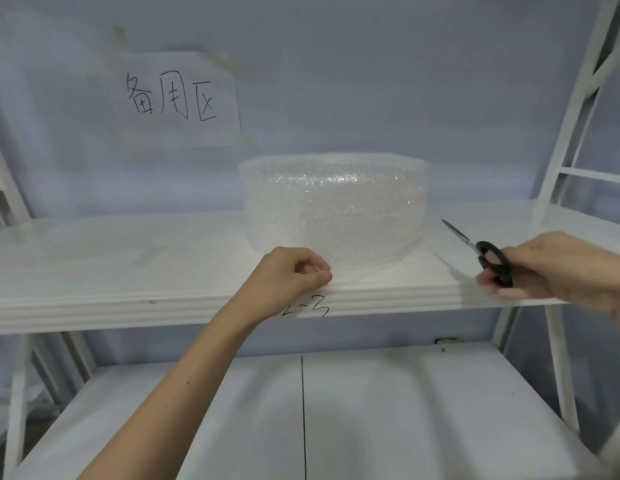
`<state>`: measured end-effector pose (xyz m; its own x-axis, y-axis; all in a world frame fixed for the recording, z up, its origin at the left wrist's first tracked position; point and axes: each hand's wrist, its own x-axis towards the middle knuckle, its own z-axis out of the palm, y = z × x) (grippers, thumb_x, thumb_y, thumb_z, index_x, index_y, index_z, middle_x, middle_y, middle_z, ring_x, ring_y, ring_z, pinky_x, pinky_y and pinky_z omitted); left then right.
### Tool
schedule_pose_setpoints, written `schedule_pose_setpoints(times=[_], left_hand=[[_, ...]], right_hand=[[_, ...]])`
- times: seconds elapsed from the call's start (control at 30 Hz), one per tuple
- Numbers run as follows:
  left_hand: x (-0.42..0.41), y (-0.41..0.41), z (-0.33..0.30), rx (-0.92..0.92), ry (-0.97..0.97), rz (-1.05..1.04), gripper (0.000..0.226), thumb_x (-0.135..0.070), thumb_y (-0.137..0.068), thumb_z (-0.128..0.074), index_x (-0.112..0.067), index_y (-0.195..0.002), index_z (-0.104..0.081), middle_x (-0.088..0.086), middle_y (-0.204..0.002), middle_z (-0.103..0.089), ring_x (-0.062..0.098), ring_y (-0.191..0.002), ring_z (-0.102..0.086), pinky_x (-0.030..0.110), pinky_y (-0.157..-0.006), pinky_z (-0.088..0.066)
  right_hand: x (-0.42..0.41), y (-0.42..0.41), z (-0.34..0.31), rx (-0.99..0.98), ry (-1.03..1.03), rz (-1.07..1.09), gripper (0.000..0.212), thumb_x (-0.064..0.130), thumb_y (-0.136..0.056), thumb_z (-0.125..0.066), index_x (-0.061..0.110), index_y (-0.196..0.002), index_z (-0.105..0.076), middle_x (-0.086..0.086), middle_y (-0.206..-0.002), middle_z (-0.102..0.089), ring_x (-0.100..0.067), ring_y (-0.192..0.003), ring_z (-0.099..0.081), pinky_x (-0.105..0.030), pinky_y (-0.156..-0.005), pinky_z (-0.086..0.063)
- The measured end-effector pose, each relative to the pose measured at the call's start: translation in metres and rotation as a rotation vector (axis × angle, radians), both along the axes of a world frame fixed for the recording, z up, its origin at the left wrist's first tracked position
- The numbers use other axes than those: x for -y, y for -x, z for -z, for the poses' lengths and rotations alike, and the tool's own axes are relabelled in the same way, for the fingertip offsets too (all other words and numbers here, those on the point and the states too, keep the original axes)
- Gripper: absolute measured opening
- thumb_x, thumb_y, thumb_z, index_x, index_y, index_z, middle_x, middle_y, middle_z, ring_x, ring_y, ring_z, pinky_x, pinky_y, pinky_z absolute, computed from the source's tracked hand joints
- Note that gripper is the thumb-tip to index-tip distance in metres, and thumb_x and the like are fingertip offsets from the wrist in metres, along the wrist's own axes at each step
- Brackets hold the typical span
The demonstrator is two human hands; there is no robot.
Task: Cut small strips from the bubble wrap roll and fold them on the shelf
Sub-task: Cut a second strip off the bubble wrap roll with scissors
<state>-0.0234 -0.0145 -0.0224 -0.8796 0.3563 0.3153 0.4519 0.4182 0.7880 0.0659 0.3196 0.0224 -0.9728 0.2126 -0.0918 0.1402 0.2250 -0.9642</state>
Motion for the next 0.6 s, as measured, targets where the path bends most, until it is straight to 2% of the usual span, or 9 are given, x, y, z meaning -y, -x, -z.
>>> schedule_pose_setpoints(times=[0.07, 0.1, 0.13, 0.17, 0.23, 0.27, 0.37, 0.43, 0.6], left_hand=[[-0.001, -0.002, 0.001, 0.0, 0.002, -0.004, 0.005, -0.022, -0.085, -0.072, -0.023, -0.089, -0.074, -0.003, -0.079, -0.074, 0.018, -0.086, -0.071, 0.035, -0.086, -0.054], [-0.003, -0.004, 0.001, -0.003, -0.005, -0.006, 0.005, -0.021, -0.085, -0.071, -0.022, -0.089, -0.074, -0.001, -0.083, -0.075, 0.019, -0.088, -0.071, 0.037, -0.088, -0.054], [-0.004, -0.005, 0.001, -0.004, -0.015, -0.008, 0.005, -0.02, -0.085, -0.07, -0.022, -0.088, -0.074, 0.0, -0.086, -0.076, 0.02, -0.09, -0.071, 0.039, -0.089, -0.054], [-0.006, -0.006, 0.002, -0.002, -0.031, -0.011, 0.005, -0.02, -0.085, -0.069, -0.021, -0.087, -0.074, 0.001, -0.087, -0.077, 0.021, -0.091, -0.071, 0.041, -0.09, -0.054], [-0.01, -0.009, 0.002, 0.008, -0.065, -0.023, 0.006, -0.019, -0.087, -0.067, -0.019, -0.086, -0.073, -0.001, -0.085, -0.078, 0.022, -0.089, -0.072, 0.044, -0.088, -0.054], [-0.011, -0.01, 0.002, 0.009, -0.077, -0.034, 0.007, -0.019, -0.088, -0.065, -0.018, -0.087, -0.072, -0.002, -0.082, -0.078, 0.019, -0.086, -0.072, 0.044, -0.085, -0.055], [-0.015, -0.012, 0.003, 0.004, -0.122, -0.063, 0.01, -0.019, -0.091, -0.064, -0.014, -0.088, -0.072, -0.001, -0.078, -0.078, 0.004, -0.073, -0.07, 0.034, -0.072, -0.056], [-0.016, -0.015, 0.003, 0.002, -0.133, -0.094, 0.01, -0.02, -0.091, -0.065, -0.014, -0.086, -0.072, -0.002, -0.076, -0.078, 0.002, -0.065, -0.066, 0.022, -0.063, -0.052], [-0.016, -0.019, 0.001, 0.026, -0.152, -0.119, 0.01, -0.017, -0.09, -0.067, -0.01, -0.085, -0.072, 0.0, -0.075, -0.078, 0.002, -0.054, -0.059, 0.015, -0.055, -0.048]], right_hand=[[0.01, -0.01, 0.034, -0.013, 0.441, -0.218, 0.042, 0.009, -0.067, -0.08, -0.019, -0.095, -0.066, -0.032, -0.106, -0.069, -0.028, -0.082, -0.075, -0.025, -0.068, -0.061], [0.021, -0.011, 0.052, -0.006, 0.719, -0.439, 0.042, 0.002, -0.073, -0.077, -0.023, -0.103, -0.062, -0.035, -0.115, -0.064, -0.035, -0.098, -0.07, -0.029, -0.085, -0.058], [0.034, -0.013, 0.069, -0.042, 0.875, -0.646, 0.037, -0.003, -0.082, -0.069, -0.025, -0.11, -0.056, -0.037, -0.121, -0.059, -0.041, -0.111, -0.063, -0.032, -0.099, -0.05], [0.047, -0.015, 0.081, -0.055, 0.94, -0.681, 0.035, -0.005, -0.081, -0.071, -0.024, -0.107, -0.059, -0.038, -0.117, -0.06, -0.044, -0.111, -0.062, -0.034, -0.101, -0.049], [0.066, -0.016, 0.1, -0.011, 0.835, -0.474, 0.045, 0.004, -0.044, -0.096, -0.012, -0.078, -0.072, -0.028, -0.088, -0.069, -0.038, -0.082, -0.072, -0.034, -0.077, -0.061], [0.08, -0.021, 0.104, -0.027, 0.74, -0.428, 0.047, 0.012, -0.035, -0.099, -0.005, -0.07, -0.073, -0.022, -0.081, -0.07, -0.033, -0.074, -0.072, -0.033, -0.069, -0.062], [0.116, -0.026, 0.107, -0.05, 0.551, -0.565, 0.04, 0.04, -0.049, -0.093, 0.011, -0.062, -0.069, -0.013, -0.076, -0.068, -0.026, -0.069, -0.069, -0.033, -0.066, -0.058], [0.131, -0.023, 0.112, -0.056, 0.51, -0.583, 0.046, 0.052, -0.057, -0.086, 0.014, -0.06, -0.06, -0.011, -0.075, -0.065, -0.027, -0.068, -0.065, -0.035, -0.067, -0.055], [0.141, -0.021, 0.133, 0.015, 0.55, -0.59, 0.057, 0.061, -0.07, -0.071, 0.009, -0.069, -0.049, -0.013, -0.078, -0.059, -0.029, -0.068, -0.059, -0.042, -0.068, -0.053]])
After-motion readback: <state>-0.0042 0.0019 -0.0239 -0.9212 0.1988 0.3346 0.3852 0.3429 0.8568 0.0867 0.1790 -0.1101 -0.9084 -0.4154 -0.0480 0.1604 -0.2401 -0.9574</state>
